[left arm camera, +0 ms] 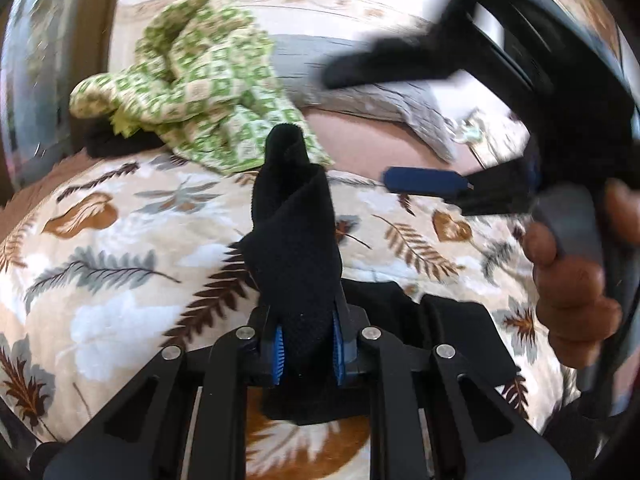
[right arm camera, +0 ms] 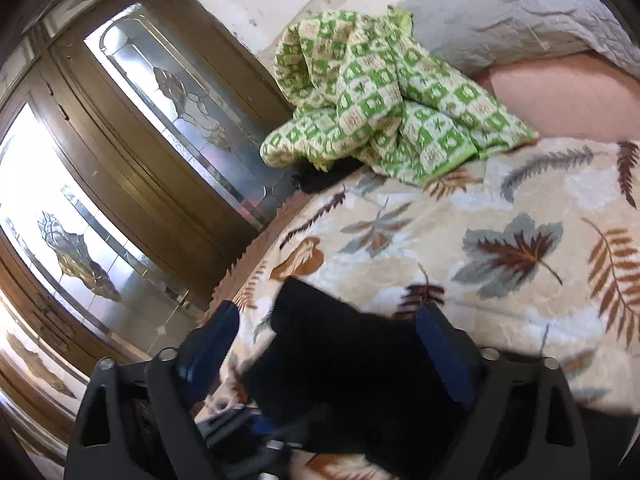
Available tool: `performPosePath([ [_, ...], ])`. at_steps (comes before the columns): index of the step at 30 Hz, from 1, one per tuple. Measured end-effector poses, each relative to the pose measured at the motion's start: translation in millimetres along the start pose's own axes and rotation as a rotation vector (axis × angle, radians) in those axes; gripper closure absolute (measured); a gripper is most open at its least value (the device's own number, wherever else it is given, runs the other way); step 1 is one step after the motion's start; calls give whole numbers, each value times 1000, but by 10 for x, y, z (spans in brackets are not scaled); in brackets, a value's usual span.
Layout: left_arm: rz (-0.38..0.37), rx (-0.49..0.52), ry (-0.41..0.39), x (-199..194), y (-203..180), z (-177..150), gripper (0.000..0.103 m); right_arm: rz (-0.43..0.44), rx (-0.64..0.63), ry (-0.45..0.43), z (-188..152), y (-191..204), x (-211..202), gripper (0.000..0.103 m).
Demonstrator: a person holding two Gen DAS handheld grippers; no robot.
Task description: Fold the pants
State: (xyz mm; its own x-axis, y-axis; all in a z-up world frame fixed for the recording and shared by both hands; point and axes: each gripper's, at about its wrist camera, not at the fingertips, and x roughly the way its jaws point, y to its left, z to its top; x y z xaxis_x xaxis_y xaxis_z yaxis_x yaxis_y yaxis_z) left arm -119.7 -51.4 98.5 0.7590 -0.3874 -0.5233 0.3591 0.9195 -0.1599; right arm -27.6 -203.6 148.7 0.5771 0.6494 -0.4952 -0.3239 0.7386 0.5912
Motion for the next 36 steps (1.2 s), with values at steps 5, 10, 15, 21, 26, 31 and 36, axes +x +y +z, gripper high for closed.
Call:
performPosePath([
  [5, 13, 67, -3, 16, -232, -67, 87, -106, -19, 132, -161, 5, 190, 13],
  [10, -24, 71, 22, -20, -294, -53, 87, -131, -33, 84, -323, -175, 27, 88],
  [15, -214, 32, 66, -167, -370, 70, 72, -164, -67, 2, -408, -327, -476, 90],
  [21, -225, 51, 68, -246, -299, 46, 57, -227, 47, -48, -626, -913, -960, 91],
  [26, -165, 16, 152, 69, -75, 2, 57, -323, 157, -46, -903, -1482, -1089, 92],
  [31, -131, 19, 224, 378, -128, -153, 57, -497, 266, -65, -1041, -1947, -1102, 77],
  [36, -116, 68, 254, 511, -251, -264, 57, -412, 162, -129, -1086, -1587, -1361, 49],
])
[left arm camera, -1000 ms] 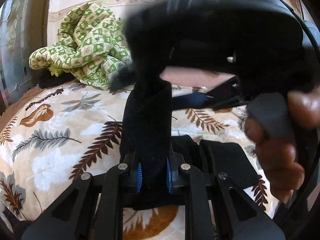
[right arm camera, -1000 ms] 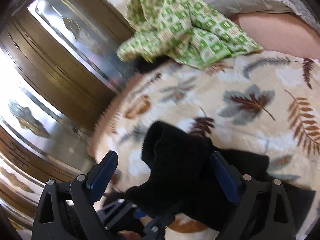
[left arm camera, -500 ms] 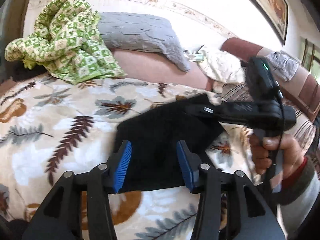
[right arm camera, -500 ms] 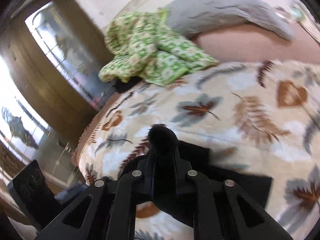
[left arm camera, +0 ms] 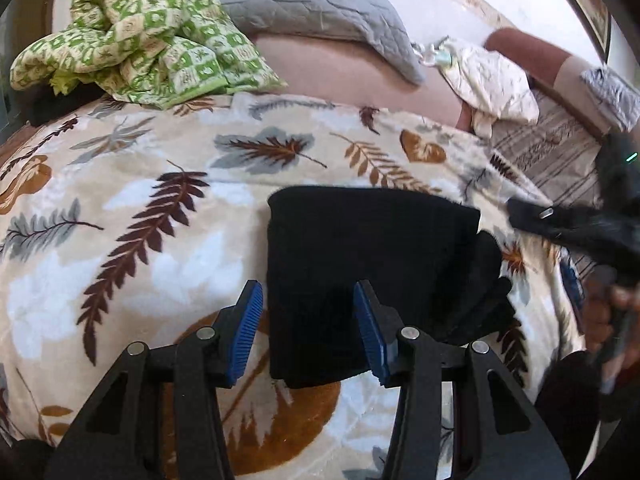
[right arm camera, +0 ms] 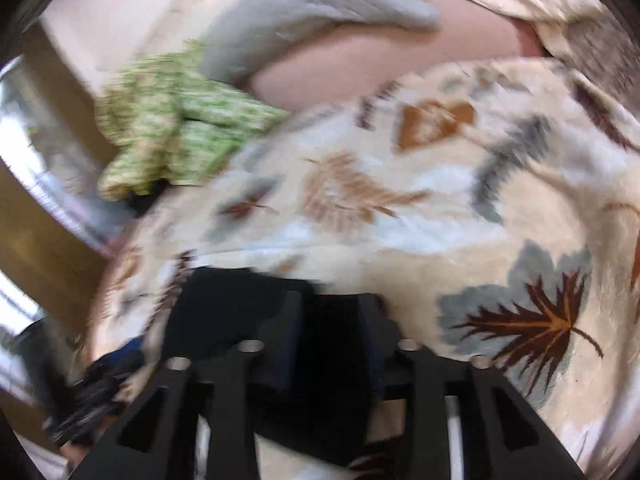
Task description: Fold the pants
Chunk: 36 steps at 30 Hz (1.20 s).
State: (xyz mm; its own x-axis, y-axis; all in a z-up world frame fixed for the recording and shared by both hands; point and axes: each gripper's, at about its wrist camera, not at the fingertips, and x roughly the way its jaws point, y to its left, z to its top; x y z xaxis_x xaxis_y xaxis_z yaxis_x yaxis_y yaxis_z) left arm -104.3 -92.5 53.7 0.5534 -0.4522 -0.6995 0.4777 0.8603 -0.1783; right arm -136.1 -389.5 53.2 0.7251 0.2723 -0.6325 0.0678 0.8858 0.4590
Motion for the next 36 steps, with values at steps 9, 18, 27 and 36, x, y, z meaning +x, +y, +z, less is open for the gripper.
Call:
performPosePath([
  [9, 15, 4, 12, 109, -96, -44, 53, -79, -259, 129, -253, 646, 471, 52],
  [18, 19, 15, 9, 115, -139, -75, 47, -95, -145, 108, -613, 240, 21, 52],
  [27, 22, 8, 13, 132, -119, -81, 44, 26, 49, 98, -468, 60, 427, 34],
  [36, -17, 11, -6, 38, -257, 32, 41, 1, -68, -25, -377, 237, -17, 91],
])
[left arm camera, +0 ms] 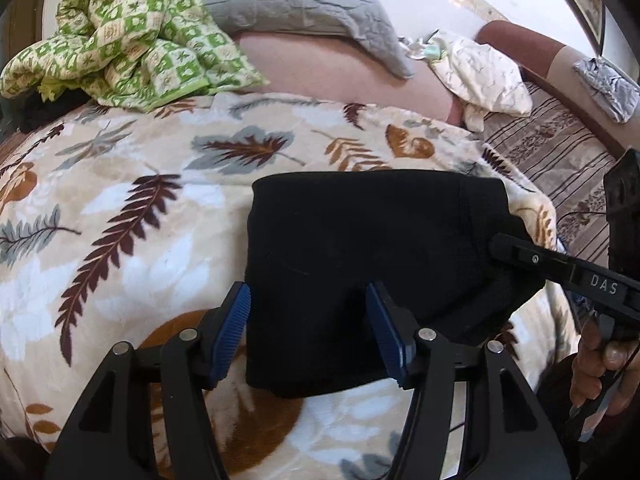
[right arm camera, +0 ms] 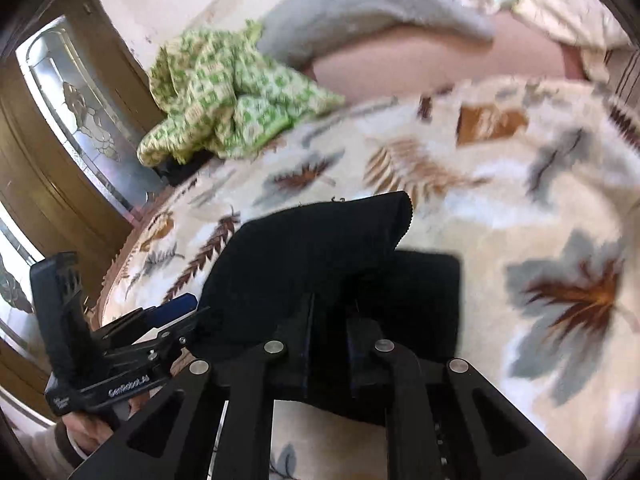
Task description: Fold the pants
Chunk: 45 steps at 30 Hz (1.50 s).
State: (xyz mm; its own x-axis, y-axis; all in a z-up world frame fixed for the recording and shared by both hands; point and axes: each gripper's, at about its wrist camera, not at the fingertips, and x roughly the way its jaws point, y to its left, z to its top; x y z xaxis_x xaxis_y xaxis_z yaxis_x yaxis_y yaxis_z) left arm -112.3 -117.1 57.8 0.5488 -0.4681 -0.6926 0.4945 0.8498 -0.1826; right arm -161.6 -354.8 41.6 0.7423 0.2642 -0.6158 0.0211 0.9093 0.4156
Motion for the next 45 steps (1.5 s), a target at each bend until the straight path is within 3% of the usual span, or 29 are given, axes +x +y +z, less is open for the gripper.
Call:
performPosePath([
  [2, 3, 6, 16, 80, -68, -22, 40, -44, 24, 20, -22, -147, 17, 91],
  [4, 35, 24, 47, 198, -124, -80, 39, -29, 77, 78, -77, -310, 179, 90],
  [6, 45, 38, 40, 221, -133, -119, 38, -50, 96, 116, -125, -384, 310, 80],
  [8, 39, 38, 45, 174, -108, -98, 38, -61, 103, 81, -133, -376, 226, 75],
  [9, 34, 33, 43, 136, -84, -60, 38, -114, 80, 64, -107, -333, 139, 66],
  [11, 47, 30, 20, 93, -52, 23, 38, -154, 21, 33, -62, -228, -5, 65],
  [16, 82, 50, 17, 243, -69, 218, 38, -59, -110, 31, -52, 175, 0, 69],
  [20, 111, 69, 58, 450, -102, 193, 36, -123, -170, 113, -316, 259, 239, 69],
  [22, 120, 68, 48, 474, -84, 177, 29, -129, -190, 82, -444, 258, 193, 69],
  [26, 106, 37, 58, 484, -17, 190, 25, -101, -141, 74, -419, 217, 86, 69],
  [29, 110, 39, 58, 456, -25, 194, 25, -93, -57, 21, -231, 104, -13, 67],
  [31, 116, 41, 56, 442, -40, 190, 25, -126, -5, -8, -118, 5, 22, 52],
  [33, 115, 37, 57, 443, -38, 183, 25, -169, 49, -6, -33, -122, 122, 45],
  [36, 107, 23, 61, 453, -10, 184, 25, -156, 82, 25, 41, -238, 310, 48],
  [40, 109, 20, 60, 467, 1, 194, 25, -160, 49, 23, 101, -255, 447, 85],
  [45, 107, -1, 62, 544, 24, 247, 25, -211, -13, 13, 247, -199, 541, 87],
])
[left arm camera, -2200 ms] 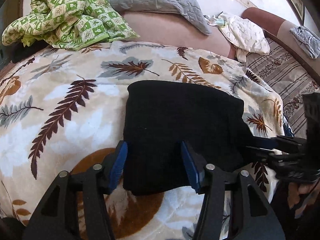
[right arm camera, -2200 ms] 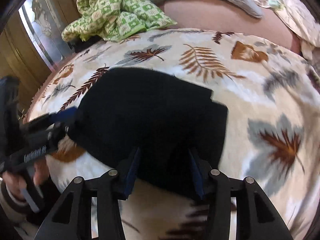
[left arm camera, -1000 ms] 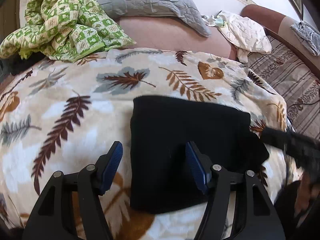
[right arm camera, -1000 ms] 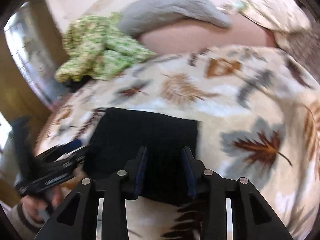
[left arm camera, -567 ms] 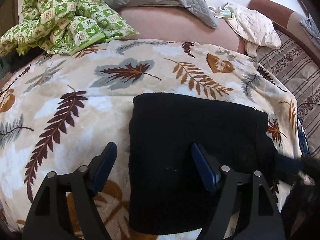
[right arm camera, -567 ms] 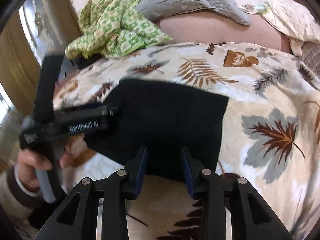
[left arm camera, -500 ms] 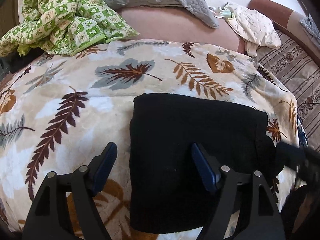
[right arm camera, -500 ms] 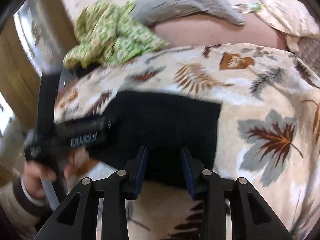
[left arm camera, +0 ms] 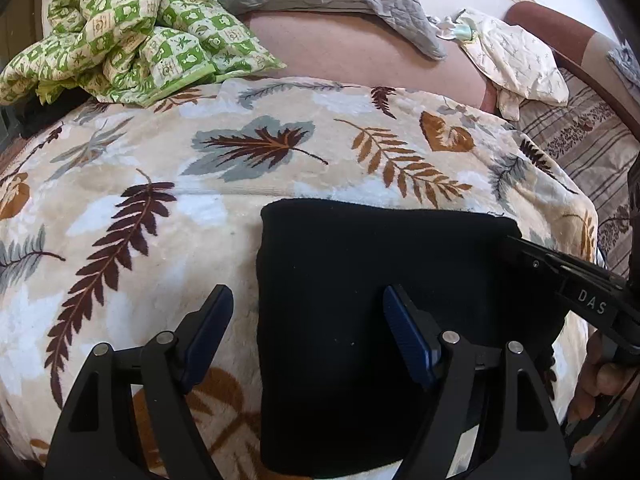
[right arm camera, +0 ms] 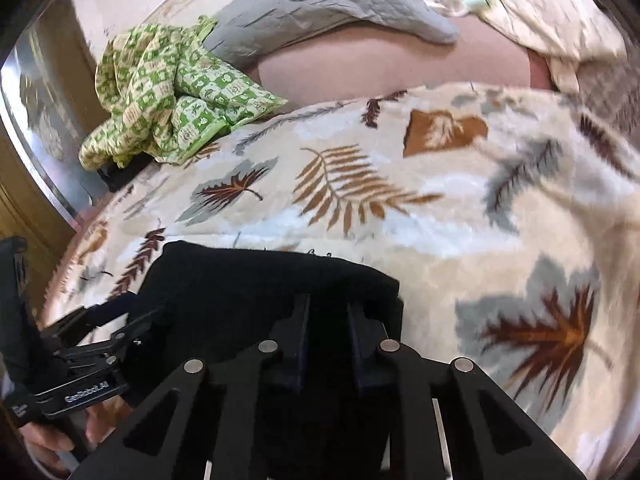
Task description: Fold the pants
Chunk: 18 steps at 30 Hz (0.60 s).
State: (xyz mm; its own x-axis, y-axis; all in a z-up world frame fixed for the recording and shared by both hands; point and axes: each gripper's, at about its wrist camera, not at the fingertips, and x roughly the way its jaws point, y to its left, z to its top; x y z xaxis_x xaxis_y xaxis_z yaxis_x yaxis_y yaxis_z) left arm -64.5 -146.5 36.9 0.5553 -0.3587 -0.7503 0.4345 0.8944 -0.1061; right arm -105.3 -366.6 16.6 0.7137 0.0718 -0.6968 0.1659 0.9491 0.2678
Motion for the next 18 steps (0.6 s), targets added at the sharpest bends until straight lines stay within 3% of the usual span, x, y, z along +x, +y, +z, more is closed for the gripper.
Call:
performPosePath([
  [5, -1, -19, -3, 11, 5, -21, 23, 5, 14, 27, -78, -48, 58, 84],
  [7, 5, -14, -4, -13, -1, -23, 23, 6, 44, 27, -78, -80, -41, 70],
  [9, 6, -14, -1, -42, 0, -21, 23, -3, 48, 17, -75, -67, -159, 65],
  [13, 6, -22, -3, -145, 8, -56, 23, 18, -50, -2, -171, 186, -371, 60],
  [18, -3, -33, -2, -245, 28, -147, 23, -1, -172, 47, -432, 459, -408, 60],
])
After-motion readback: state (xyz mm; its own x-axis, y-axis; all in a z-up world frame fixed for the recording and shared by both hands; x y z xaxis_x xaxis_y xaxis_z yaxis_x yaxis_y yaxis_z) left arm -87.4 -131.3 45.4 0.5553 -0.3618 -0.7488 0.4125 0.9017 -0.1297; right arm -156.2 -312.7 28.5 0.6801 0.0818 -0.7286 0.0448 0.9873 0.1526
